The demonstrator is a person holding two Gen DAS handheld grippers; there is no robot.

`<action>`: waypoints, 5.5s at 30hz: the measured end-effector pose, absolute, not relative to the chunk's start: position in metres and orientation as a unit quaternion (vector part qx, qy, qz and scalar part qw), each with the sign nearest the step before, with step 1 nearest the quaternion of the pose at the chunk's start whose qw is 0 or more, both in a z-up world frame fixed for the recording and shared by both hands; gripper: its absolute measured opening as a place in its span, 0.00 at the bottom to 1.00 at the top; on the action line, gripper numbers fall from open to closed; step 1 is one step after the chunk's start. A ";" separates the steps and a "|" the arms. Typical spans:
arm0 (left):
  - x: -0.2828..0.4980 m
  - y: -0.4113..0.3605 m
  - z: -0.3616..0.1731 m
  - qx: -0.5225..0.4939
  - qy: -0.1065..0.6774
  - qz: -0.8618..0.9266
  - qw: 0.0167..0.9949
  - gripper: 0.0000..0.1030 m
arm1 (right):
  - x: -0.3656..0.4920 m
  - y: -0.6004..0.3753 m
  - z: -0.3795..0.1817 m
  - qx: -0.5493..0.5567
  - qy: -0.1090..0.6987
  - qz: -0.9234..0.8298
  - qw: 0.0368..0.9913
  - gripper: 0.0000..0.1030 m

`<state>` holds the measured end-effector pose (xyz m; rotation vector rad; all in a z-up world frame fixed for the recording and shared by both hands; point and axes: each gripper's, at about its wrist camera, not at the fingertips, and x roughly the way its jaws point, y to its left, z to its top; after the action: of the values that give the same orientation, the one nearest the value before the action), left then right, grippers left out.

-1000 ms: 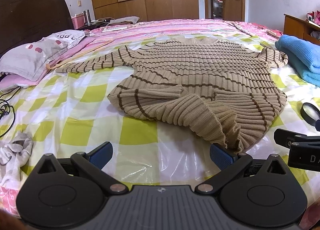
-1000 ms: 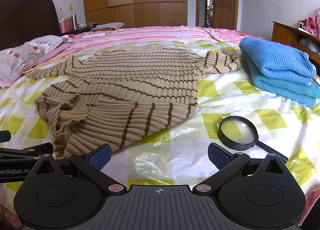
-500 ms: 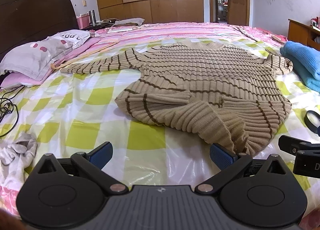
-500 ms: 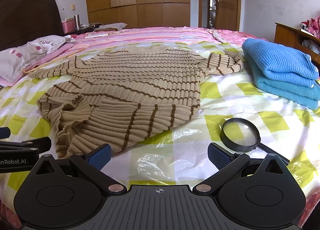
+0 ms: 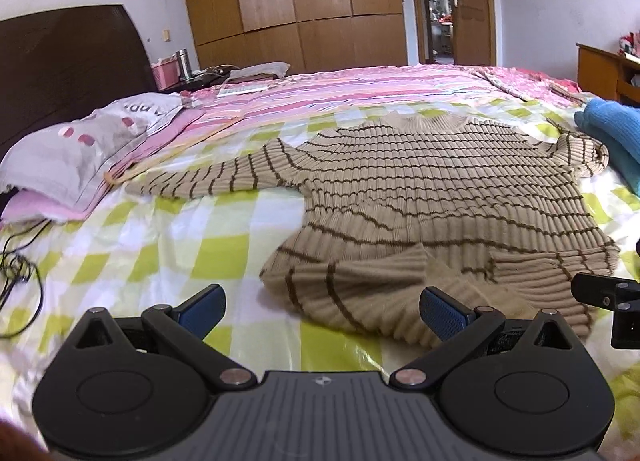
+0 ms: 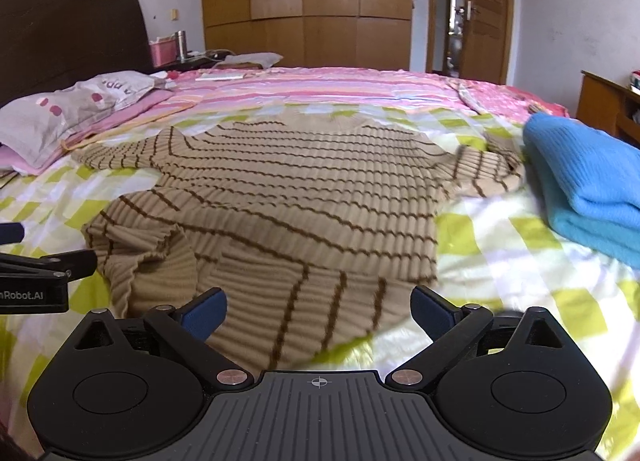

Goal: Fold small clothes
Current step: 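Close both grippers on the crumpled ribbed hem of the sweater, then pull the held hem away from the collar to flatten the sweater body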

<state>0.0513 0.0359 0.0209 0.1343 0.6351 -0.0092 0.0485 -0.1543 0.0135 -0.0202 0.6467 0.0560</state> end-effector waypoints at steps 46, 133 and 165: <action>0.088 0.068 0.008 0.022 0.344 -0.141 0.928 0.14 | 0.093 -0.142 0.022 -0.054 0.399 0.183 0.897 0.10; 0.026 0.064 -0.014 -0.038 0.406 -0.050 0.912 0.38 | -0.001 -0.201 -0.001 0.051 0.437 0.080 0.894 0.31; 0.005 0.078 0.014 0.015 0.372 -0.041 0.927 0.14 | 0.004 -0.215 0.007 0.021 0.458 0.030 0.888 0.04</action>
<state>0.0045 0.0778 0.0141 0.0303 0.7635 -0.0831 0.0044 -0.2149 0.0068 0.0429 0.9526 0.0618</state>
